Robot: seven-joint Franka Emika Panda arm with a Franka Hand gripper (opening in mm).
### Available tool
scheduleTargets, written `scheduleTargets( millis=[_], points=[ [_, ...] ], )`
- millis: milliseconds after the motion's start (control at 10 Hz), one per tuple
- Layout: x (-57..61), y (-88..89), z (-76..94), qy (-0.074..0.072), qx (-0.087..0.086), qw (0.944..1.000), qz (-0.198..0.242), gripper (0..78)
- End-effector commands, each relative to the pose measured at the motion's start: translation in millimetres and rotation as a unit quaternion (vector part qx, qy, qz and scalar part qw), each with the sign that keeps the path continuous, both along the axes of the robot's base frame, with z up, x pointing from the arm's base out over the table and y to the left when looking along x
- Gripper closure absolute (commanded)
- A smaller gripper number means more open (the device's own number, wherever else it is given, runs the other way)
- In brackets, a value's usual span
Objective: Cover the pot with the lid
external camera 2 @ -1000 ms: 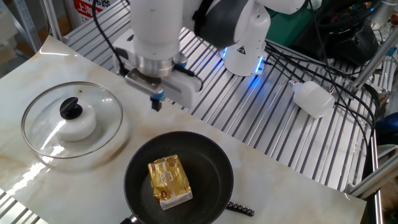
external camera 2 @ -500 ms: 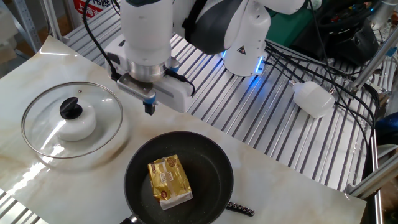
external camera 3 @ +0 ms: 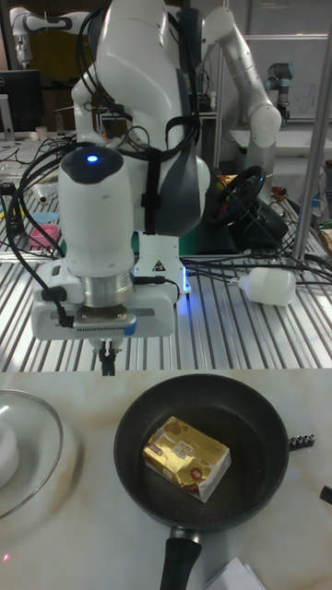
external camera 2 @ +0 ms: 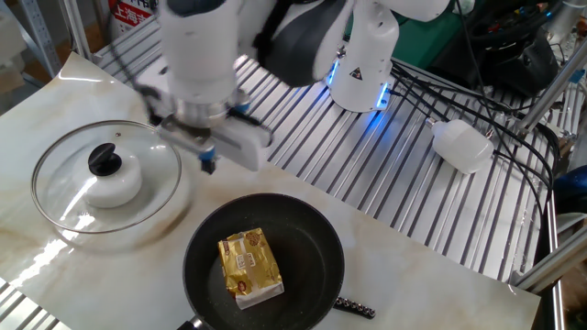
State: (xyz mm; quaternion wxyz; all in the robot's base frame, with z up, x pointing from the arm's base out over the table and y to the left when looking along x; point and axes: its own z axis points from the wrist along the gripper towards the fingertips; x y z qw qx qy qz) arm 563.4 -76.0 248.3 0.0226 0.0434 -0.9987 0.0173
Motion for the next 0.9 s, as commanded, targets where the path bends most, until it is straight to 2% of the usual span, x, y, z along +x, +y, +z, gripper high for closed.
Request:
scheduleTargets(
  millis=[100, 200, 300, 400, 500, 600, 800, 900],
  points=[
    [15.7, -13.0, -0.3, 0.002, -0.001, 1.0000, -0.004, 77.6],
    [15.7, -13.0, -0.3, 0.005, 0.006, 0.9998, -0.017, 77.6],
    [15.7, -13.0, -0.3, 0.004, 0.021, 0.9982, -0.055, 77.6],
    [15.7, -13.0, -0.3, 0.016, 0.018, 0.9958, -0.088, 77.6],
    [15.7, -13.0, -0.3, 0.021, 0.009, 0.9937, -0.110, 77.6],
    [15.7, -13.0, -0.3, 0.018, -0.004, 0.9912, -0.131, 77.6],
    [15.7, -13.0, -0.3, 0.016, -0.005, 0.9901, -0.139, 77.6],
    [15.7, -13.0, -0.3, 0.024, -0.002, 0.9911, -0.131, 77.6]
  ],
)
